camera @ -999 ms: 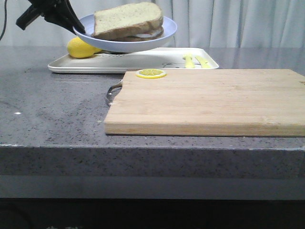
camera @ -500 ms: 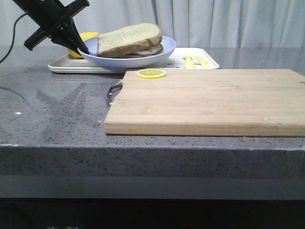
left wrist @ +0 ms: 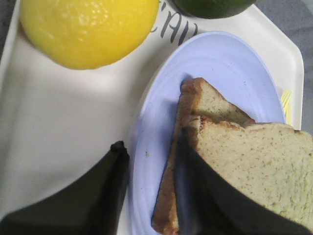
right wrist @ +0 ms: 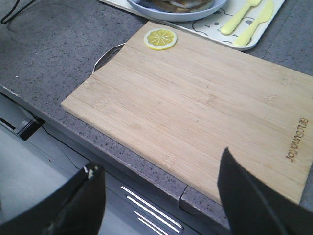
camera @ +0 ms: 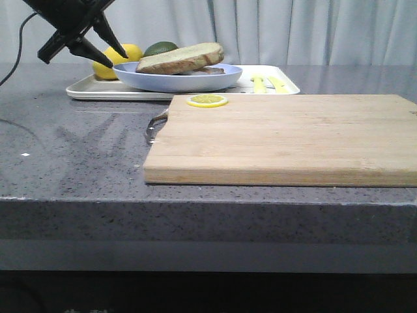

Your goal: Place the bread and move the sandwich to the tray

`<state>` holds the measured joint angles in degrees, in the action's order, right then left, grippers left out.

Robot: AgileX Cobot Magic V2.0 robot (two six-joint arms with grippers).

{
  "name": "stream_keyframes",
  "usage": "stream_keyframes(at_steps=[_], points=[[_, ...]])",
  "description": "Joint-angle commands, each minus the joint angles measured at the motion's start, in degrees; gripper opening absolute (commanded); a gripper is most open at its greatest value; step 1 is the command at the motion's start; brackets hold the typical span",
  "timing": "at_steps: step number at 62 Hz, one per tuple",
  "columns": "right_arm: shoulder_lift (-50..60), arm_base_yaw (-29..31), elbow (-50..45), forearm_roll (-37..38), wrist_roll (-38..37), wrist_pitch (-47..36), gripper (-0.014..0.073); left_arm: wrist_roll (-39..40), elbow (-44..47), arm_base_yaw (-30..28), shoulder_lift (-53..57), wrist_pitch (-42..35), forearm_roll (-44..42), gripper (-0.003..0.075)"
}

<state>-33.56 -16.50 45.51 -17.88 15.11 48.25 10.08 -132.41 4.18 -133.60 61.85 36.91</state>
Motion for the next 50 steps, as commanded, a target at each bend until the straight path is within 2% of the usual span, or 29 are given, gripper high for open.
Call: stream_keyframes(at_steps=[1,10,25,50], points=[[-0.07,0.43,1.33,-0.77,0.02,-3.83,0.0508,0.65,-2.14,-0.12,4.41,-2.36,3.56,0.0287],[-0.07,0.43,1.33,-0.77,0.02,-3.83,0.0508,0.14,-2.14,-0.86,4.41,-0.93,3.56,0.0352],[-0.07,0.43,1.33,-0.77,0.02,-3.83,0.0508,-0.19,-2.18,-3.27,6.65,2.7,2.3,0.035],[-0.07,0.43,1.33,-0.77,0.02,-3.83,0.0508,-3.7,-2.18,-2.82,15.96,9.77,-10.45,0.0347]])
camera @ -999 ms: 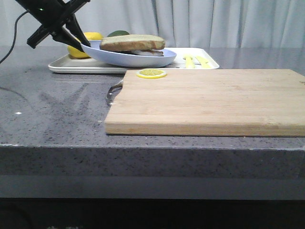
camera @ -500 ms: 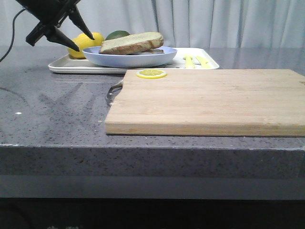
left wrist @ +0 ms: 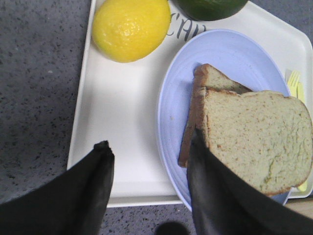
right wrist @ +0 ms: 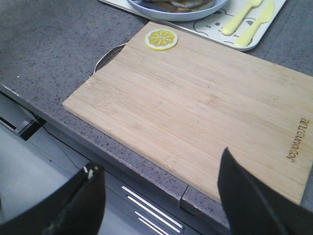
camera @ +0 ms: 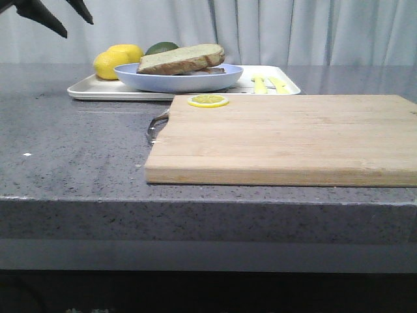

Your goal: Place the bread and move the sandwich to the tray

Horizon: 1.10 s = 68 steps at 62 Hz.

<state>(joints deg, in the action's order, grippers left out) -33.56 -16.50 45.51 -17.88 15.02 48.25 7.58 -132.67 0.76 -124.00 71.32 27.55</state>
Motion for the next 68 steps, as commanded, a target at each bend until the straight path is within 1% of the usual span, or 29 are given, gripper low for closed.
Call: stream_keyframes(at_steps=[1,13,23,37,43,49,59,68], points=[[-0.07,0.43,1.33,-0.77,0.12,-3.83,0.0508,-1.2,-1.91,0.77,6.83,0.55,-1.55,0.0347],[-0.07,0.43,1.33,-0.77,0.12,-3.78,0.0508,-2.29,0.36,2.03,14.53,0.68,-4.92,0.0347],[-0.07,0.43,1.33,-0.77,0.12,-3.78,0.0508,-3.61,6.78,4.13,22.17,-0.83,-9.82,0.0347],[-0.07,0.43,1.33,-0.77,0.12,-3.78,0.0508,-8.62,24.71,7.19,36.5,-11.43,-9.99,0.0347],[-0.07,0.43,1.33,-0.77,0.12,-3.78,0.0508,-11.12,34.71,8.72,43.36,-16.03,-9.99,0.0347],[-0.07,0.43,1.33,-0.77,0.12,-3.78,0.0508,-11.61,44.38,9.96,50.23,-20.79,-9.99,0.0347],[-0.07,0.43,1.33,-0.77,0.12,-3.78,0.0508,-17.11,59.36,12.28,61.42,-26.48,-9.99,0.0347],[-0.07,0.43,1.33,-0.77,0.12,-3.78,0.0508,-17.47,70.95,12.82,71.37,-29.9,-9.86,0.0347]])
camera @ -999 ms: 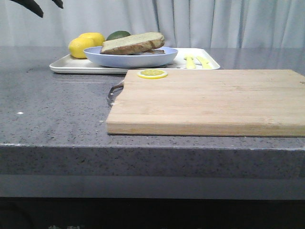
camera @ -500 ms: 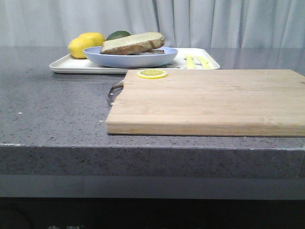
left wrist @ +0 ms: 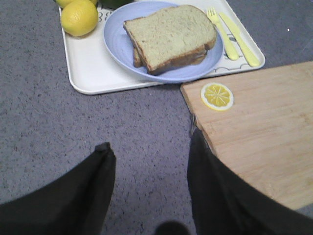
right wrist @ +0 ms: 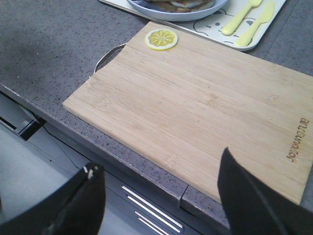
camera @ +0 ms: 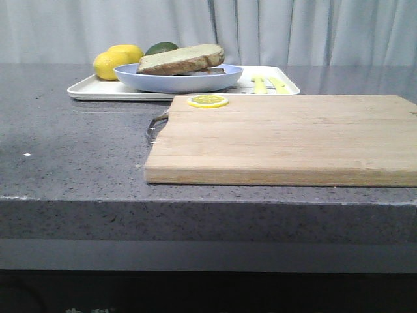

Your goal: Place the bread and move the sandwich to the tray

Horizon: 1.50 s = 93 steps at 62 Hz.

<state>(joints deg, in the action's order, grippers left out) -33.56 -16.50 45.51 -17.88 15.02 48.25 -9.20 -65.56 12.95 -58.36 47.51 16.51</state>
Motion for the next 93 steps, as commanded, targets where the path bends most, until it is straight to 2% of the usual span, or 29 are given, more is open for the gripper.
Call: stream_keyframes(at_steps=[1,14,23,44,49,63,68,93], points=[[-0.07,0.43,1.33,-0.77,0.12,-3.78,0.0508,-0.68,4.83,0.63,6.59,-6.32,1.18,0.0347],[-0.07,0.43,1.33,-0.77,0.12,-4.03,0.0508,-0.81,17.57,0.63,18.97,-9.78,0.71,0.0347],[-0.07,0.43,1.33,-0.77,0.12,-4.03,0.0508,-1.7,24.0,0.63,26.08,-13.01,-2.74,0.0347],[-0.07,0.43,1.33,-0.77,0.12,-3.41,0.0496,-1.7,25.76,0.63,29.24,-16.03,-3.92,0.0347],[-0.07,0.43,1.33,-0.77,0.12,-3.41,0.0428,-1.7,25.76,0.63,29.24,-16.47,-4.24,0.0307],[-0.07,0.43,1.33,-0.77,0.12,-3.41,0.0025,-1.7,25.76,0.63,29.24,-17.47,-4.62,0.0024],[-0.07,0.43,1.33,-0.77,0.12,-3.41,-0.0076,-1.7,25.76,0.63,29.24,-17.3,-4.62,-0.002],[-0.07,0.43,1.33,-0.77,0.12,-3.54,-0.0069,-1.7,25.76,0.63,29.24,-17.44,-4.62,-0.002]])
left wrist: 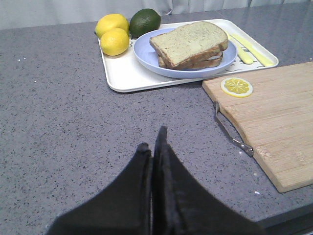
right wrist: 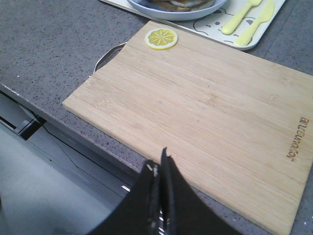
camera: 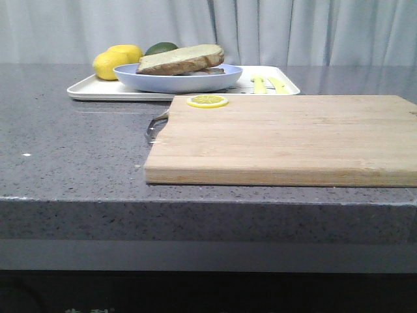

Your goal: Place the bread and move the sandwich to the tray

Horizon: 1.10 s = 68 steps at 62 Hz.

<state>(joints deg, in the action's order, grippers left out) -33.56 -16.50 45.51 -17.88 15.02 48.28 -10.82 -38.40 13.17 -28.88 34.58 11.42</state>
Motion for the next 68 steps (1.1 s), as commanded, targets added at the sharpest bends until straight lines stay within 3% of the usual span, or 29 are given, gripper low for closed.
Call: stream_keyframes(at_steps=[1,10,27,41,54,68], points=[[-0.07,0.43,1.33,-0.77,0.12,-3.57,-0.0069,-0.09,-1.4,0.4,-0.24,-4.5,0.47,-0.002],[-0.07,0.43,1.33,-0.77,0.12,-3.57,-0.0069,-0.09,0.9,0.36,2.08,-7.51,0.82,-0.002],[-0.07,0.43,1.33,-0.77,0.12,-3.57,-0.0069,-0.09,15.21,-7.6,16.29,-16.83,0.96,-0.002],[-0.07,0.43,1.33,-0.77,0.12,-3.57,-0.0069,0.91,24.65,-9.59,23.42,-23.87,1.12,-0.002],[-0.07,0.43,1.33,-0.77,0.12,-3.57,-0.0069,14.02,31.74,-8.71,28.82,-26.34,-9.64,-0.002],[-0.07,0.43,1.33,-0.77,0.12,-3.6,-0.0069,15.92,38.89,-8.71,30.49,-36.13,-10.89,-0.002]])
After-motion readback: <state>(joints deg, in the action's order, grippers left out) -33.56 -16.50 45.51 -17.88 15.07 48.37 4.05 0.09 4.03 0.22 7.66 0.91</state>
